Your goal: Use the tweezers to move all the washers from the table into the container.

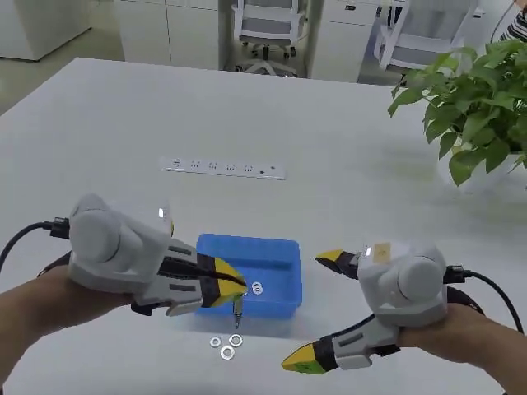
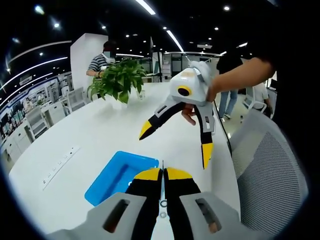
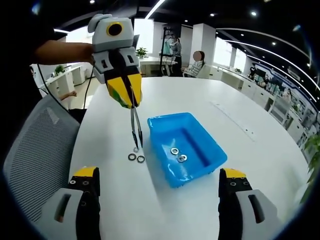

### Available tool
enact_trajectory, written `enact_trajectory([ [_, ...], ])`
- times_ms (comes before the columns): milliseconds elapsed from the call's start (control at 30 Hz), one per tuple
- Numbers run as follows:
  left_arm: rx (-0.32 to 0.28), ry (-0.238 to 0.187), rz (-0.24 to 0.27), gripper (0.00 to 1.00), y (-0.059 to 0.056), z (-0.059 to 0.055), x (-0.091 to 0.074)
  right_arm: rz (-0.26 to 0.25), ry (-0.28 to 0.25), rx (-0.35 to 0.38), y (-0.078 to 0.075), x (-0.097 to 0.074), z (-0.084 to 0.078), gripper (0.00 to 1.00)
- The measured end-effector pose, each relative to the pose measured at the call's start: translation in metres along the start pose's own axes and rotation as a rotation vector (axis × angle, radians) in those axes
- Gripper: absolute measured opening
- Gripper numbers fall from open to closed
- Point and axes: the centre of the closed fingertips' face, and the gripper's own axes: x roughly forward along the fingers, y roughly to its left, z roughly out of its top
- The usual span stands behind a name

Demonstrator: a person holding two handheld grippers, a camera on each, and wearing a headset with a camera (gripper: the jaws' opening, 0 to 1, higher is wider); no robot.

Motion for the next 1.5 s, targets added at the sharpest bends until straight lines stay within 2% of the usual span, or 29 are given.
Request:
enact_trajectory([
  [433,0.003,0.006,-0.010,0.05,-0.004,-0.015,0.006,0.009,0.008,0.006,0.007,0.000,-0.007,0.98],
  [1200,-0.011,0.013,-0.027,0.05,-0.010,-0.027,0.019,0.021,0.009,0.005,0.013,0.000,-0.015,0.95],
  [1500,-0.020,0.003,-0.017,0.05,-0.007,-0.035,0.017,0.049,-0.023,-0.042,0.020,0.001,-0.005,0.84],
])
